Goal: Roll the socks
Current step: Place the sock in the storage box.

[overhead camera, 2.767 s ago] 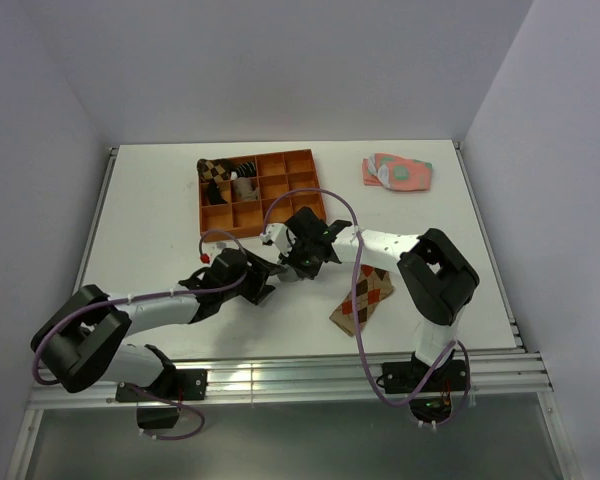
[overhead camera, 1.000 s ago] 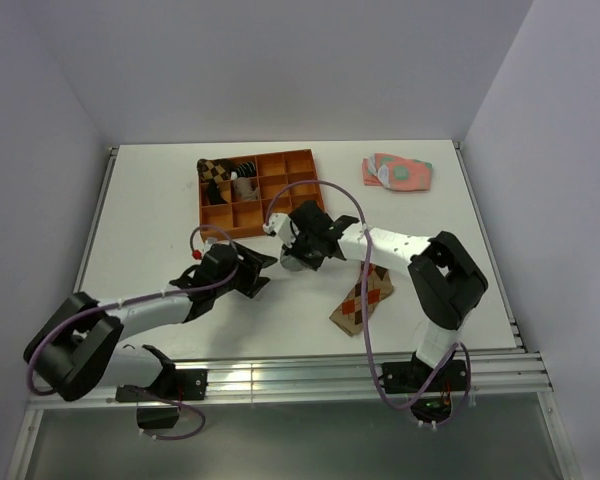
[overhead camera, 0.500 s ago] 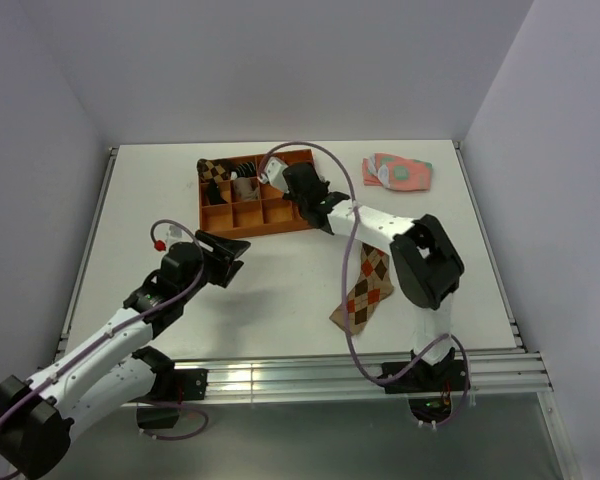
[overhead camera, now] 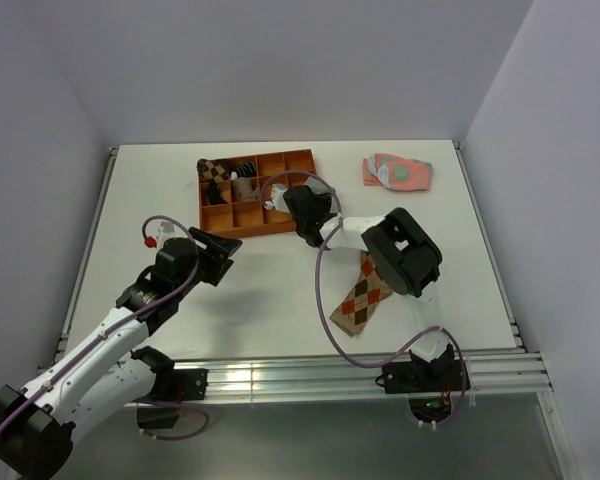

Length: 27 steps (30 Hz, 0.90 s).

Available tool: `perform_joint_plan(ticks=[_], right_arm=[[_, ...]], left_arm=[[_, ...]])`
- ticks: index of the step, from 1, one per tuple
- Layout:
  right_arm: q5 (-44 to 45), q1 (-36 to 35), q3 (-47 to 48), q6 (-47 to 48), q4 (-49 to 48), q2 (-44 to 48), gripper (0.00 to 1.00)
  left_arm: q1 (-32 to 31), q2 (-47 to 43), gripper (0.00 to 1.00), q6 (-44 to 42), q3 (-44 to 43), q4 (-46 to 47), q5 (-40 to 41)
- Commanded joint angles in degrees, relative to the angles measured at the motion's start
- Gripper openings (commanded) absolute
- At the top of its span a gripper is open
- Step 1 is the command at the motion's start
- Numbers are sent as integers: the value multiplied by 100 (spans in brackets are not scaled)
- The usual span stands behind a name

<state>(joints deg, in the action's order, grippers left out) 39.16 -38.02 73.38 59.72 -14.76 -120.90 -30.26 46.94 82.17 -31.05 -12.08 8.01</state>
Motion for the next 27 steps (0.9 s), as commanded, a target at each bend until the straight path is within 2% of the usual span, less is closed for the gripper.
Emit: perform_joint_plan(ticks=[1, 6, 18, 27], right_arm=[[-328, -56, -96, -400, 385, 576, 0], [-962, -83, 158, -961, 1597, 726, 0], [-1735, -214, 176, -1068, 2355, 858, 0], [-1956, -355, 527, -963, 2759, 630, 0]], left_arm=[[55, 96, 68, -122, -95, 65, 34], [126, 289, 67, -87, 54, 249, -63], [178, 430, 67, -35, 213, 443, -186], [187, 571, 67, 9, 336, 671, -291]])
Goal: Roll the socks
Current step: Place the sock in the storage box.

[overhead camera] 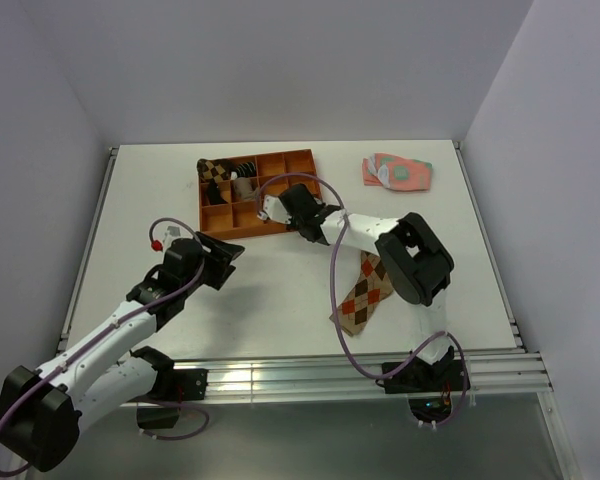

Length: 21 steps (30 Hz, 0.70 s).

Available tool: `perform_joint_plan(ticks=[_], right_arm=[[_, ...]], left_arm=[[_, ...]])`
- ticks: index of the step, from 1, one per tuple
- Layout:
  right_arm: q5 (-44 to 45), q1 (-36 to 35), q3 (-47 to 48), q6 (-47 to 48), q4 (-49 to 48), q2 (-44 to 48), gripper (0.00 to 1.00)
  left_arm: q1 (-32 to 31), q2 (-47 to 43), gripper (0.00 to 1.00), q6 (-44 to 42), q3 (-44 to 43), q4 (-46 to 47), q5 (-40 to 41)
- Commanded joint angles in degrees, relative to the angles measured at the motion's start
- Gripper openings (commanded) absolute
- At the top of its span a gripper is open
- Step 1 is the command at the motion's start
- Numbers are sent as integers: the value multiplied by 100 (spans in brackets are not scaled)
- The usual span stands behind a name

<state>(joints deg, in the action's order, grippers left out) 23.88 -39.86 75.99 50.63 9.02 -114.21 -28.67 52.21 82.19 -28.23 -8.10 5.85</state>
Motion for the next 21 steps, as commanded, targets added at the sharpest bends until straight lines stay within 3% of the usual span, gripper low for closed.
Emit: perform_joint_plan(ticks=[1, 11, 21], right_arm=[[-480, -189, 320, -62, 443, -118, 0], [-1007, -128, 1101, -474, 1426, -593, 0], [-1684, 364, 2139, -581, 2710, -1199, 0]], left_arm=[[36, 53, 67, 16, 63, 291, -101], [45, 106, 67, 7, 63, 344, -154], [45, 229, 67, -2, 2, 388, -198]])
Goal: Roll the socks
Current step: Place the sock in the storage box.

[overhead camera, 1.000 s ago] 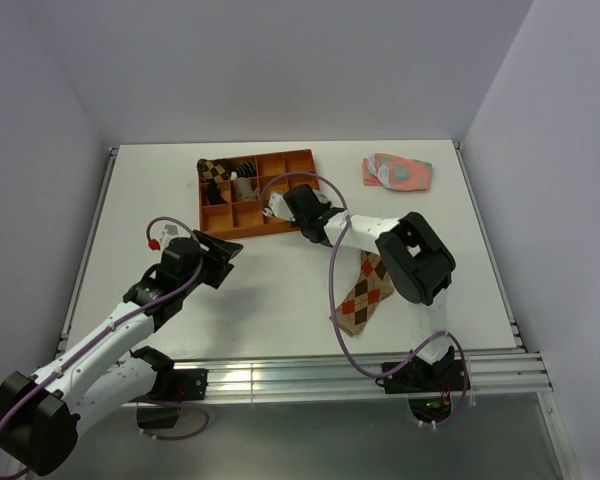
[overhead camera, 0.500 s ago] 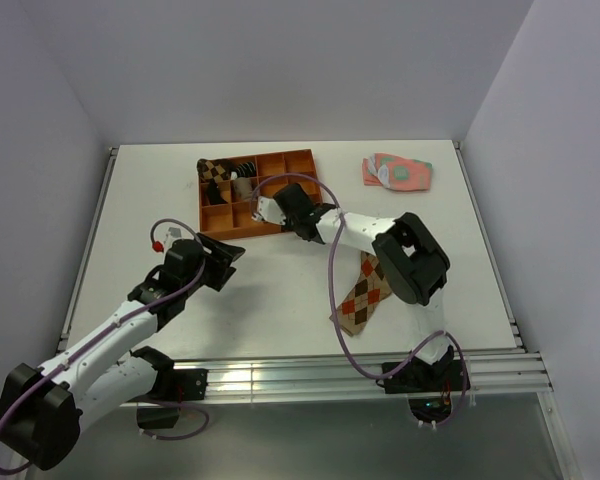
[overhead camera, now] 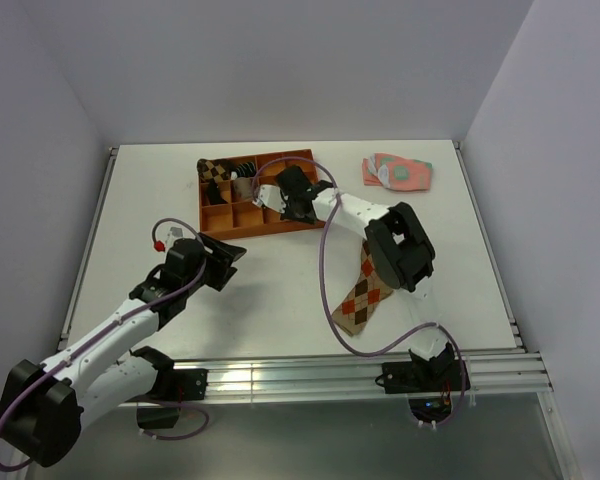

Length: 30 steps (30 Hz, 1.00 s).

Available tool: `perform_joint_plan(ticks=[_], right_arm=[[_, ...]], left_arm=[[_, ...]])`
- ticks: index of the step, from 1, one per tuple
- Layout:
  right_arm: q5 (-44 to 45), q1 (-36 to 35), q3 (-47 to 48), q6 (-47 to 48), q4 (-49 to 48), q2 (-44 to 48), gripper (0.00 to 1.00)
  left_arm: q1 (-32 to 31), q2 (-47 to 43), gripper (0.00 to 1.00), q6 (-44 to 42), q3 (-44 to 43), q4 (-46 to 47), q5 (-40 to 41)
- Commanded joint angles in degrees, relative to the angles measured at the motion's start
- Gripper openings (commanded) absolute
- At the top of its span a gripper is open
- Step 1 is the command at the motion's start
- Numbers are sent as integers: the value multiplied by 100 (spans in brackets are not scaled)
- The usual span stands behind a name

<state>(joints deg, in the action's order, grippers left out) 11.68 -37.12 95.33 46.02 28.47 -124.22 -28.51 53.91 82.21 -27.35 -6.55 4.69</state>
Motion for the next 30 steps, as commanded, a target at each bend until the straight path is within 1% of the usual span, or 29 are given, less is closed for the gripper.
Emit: perform_joint_plan(ticks=[1, 6, 9, 11, 15, 18, 19, 21, 22, 23, 24, 30], right_arm=[[-509, 161, 231, -102, 809, -225, 0], [-492, 381, 390, 3, 1046, -331, 0], [-369, 417, 381, 91, 1108, -392, 0], [-465, 425, 364, 100, 1134, -418, 0], [-623, 417, 364, 30, 1082, -445, 6], [-764, 425, 363, -49, 1091, -366, 15], [-781, 425, 381, -101, 1117, -340, 20], [-825, 425, 486, -154, 1161, -270, 29], [-834, 425, 495, -216, 1144, -226, 35], [-843, 425, 513, -242, 1143, -190, 37], [-843, 425, 539, -269, 1152, -129, 41], [-869, 425, 724, -410, 1284, 64, 47]], left_arm=[[30, 84, 67, -4, -86, 241, -91], [47, 199, 67, -4, -95, 303, -126], [39, 251, 67, -12, -112, 356, -144], [39, 287, 67, 5, -130, 373, -161], [39, 269, 66, 14, -77, 400, -152], [39, 243, 67, 5, -51, 391, -135], [47, 234, 67, 5, -51, 391, -135], [47, 225, 67, -12, -51, 408, -135], [48, 225, 67, -4, -59, 409, -135], [39, 243, 67, -12, -60, 417, -126], [39, 234, 67, -21, -60, 435, -135], [47, 322, 67, -39, -77, 496, -152]])
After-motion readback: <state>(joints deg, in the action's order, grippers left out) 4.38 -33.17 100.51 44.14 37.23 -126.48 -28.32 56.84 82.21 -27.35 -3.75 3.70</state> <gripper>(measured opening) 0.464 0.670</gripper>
